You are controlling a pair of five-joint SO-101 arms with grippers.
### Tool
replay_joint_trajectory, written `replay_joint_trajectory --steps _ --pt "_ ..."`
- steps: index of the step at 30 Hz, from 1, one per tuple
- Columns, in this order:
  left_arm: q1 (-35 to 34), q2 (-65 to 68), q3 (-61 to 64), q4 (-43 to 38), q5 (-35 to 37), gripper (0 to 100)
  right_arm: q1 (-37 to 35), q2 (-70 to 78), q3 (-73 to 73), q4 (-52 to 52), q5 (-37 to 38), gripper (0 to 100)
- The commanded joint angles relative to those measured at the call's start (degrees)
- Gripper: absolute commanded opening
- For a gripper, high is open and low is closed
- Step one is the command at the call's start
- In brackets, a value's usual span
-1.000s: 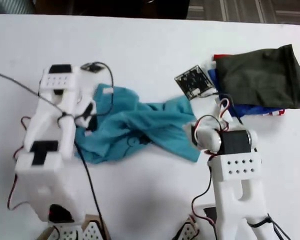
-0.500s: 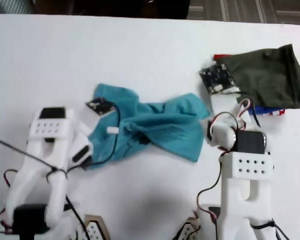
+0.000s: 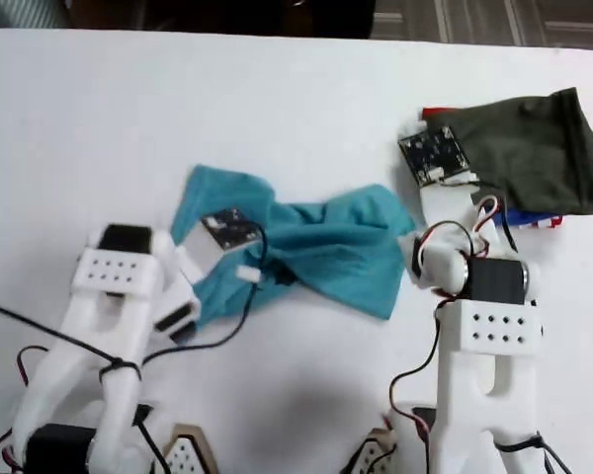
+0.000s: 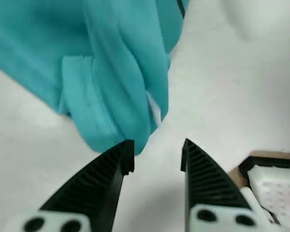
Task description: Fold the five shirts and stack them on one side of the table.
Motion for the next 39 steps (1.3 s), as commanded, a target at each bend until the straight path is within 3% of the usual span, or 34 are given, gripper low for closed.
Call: replay_joint_trajectory --steps 1,12,18,22,29,34,39 --pt "0.9 -1.5 3.3 -6.9 2.6 26 0.7 -1.3 -0.2 -0.7 0.1 19.6" --pt "-0.5 -1.4 11.6 -21.3 2.8 25 0.7 -1.3 -0.2 -0.6 0.3 19.5" --pt "-4.9 -1.4 9.5 -22.0 2.7 16 0.6 -1.3 -0.2 0.1 0.4 19.5" --pt "-5.2 -1.5 8.0 -21.5 3.1 2 0.6 -1.3 -0.2 0.1 0.4 19.5" --pt "-5.3 -1.9 -5.2 -7.9 3.3 3 0.6 -1.2 0.0 0.1 -0.7 19.5" --pt "-5.3 -1.9 -20.5 6.5 3.3 3 0.5 -1.2 1.4 -0.2 -9.6 19.7" --pt "-5.3 -1.8 -30.3 17.6 3.0 3 0.3 -1.1 1.7 0.0 -12.3 19.7"
